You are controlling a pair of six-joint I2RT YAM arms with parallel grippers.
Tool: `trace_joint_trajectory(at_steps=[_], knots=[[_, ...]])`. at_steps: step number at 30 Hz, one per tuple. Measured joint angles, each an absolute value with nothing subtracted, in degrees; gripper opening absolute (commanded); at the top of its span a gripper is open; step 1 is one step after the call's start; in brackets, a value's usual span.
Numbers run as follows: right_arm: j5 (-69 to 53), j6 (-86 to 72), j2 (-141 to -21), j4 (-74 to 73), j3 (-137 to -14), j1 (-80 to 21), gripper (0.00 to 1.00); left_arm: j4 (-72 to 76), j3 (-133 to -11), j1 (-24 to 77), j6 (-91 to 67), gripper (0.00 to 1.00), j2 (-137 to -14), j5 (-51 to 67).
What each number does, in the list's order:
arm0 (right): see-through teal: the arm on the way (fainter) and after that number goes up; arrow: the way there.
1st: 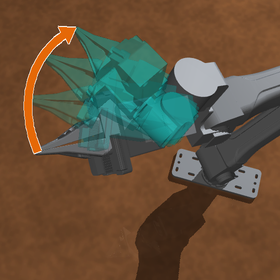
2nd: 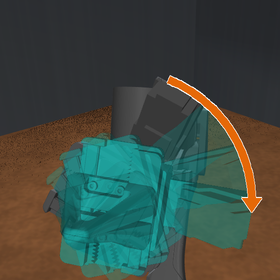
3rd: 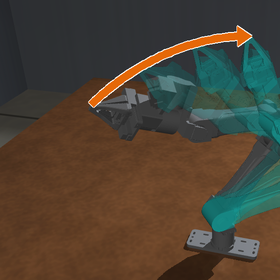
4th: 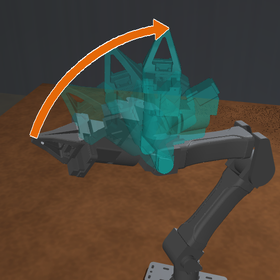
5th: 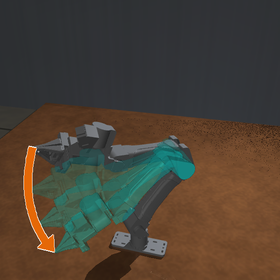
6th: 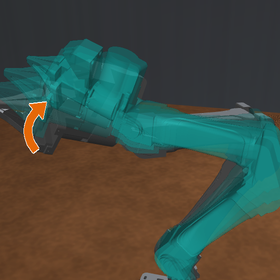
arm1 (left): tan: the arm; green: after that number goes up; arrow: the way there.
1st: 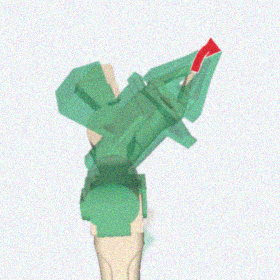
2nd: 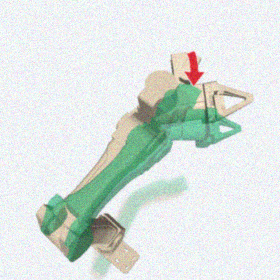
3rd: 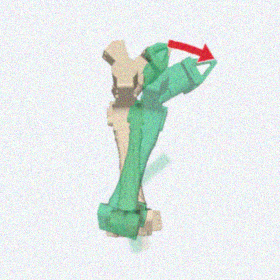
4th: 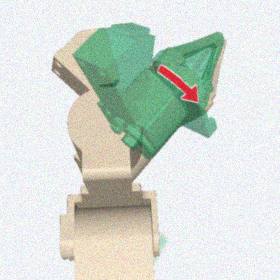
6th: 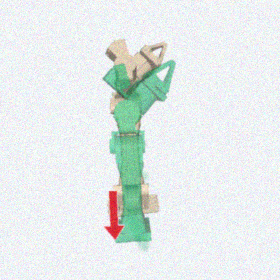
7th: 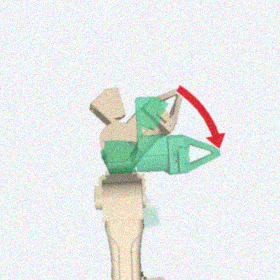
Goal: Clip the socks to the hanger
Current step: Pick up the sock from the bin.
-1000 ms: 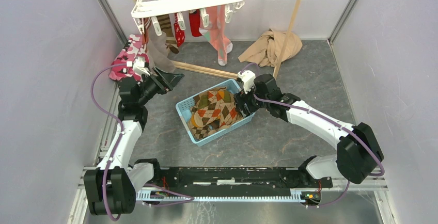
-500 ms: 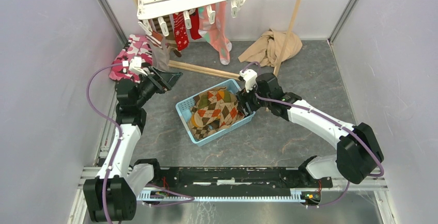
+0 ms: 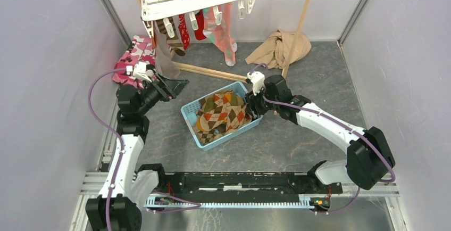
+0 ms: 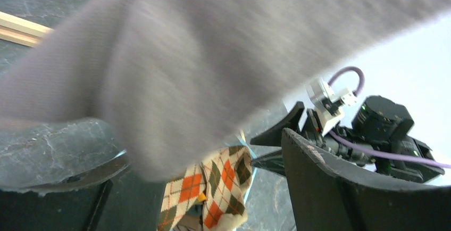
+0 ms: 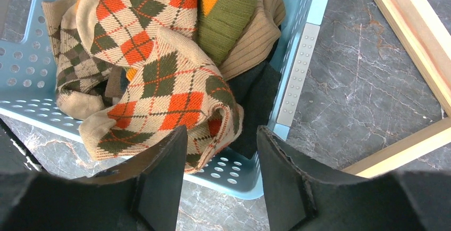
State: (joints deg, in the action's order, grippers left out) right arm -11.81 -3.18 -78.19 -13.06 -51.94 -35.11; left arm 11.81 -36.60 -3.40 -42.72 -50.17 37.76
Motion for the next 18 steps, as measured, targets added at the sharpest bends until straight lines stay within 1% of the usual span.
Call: trace_joint_trajectory(at_steps=[5,6,9,10,12,13,16,18], knots=[[-12.0,-3.2,-78.7,-13.0,-51.9,-35.1,0.45,6.8,-37.6,-3.4,-41.0,0.82,-46.0,41.3],[-12.0,-3.2,-79.0,-12.9,-51.9,-35.1,0.4,6.1,-37.8,-3.4,-40.9,0.82,-45.3,42.1],[-12.2,-3.2,-81.0,-12.8,-52.2,-35.1,0.15,5.5,-37.8,-3.2,-40.9,0.84,-43.6,44.3],[-12.3,-3.1,-81.5,-12.8,-52.3,-35.1,0.1,5.5,-37.8,-3.0,-40.9,0.84,-43.3,45.0],[-12.5,-2.9,-82.0,-12.9,-52.5,-35.1,0.02,5.4,-37.8,-2.3,-40.9,0.83,-43.0,46.2],[-12.7,-3.0,-82.0,-13.1,-52.9,-35.1,0.0,5.4,-37.8,-1.7,-40.9,0.83,-43.0,46.8],[-13.2,-2.5,-80.7,-13.5,-54.5,-35.1,0.0,5.2,-37.4,1.7,-40.9,0.83,-43.0,47.5],[-13.9,-2.2,-78.8,-14.2,-56.4,-35.1,0.0,5.2,-36.5,5.6,-40.9,0.83,-43.0,47.4]])
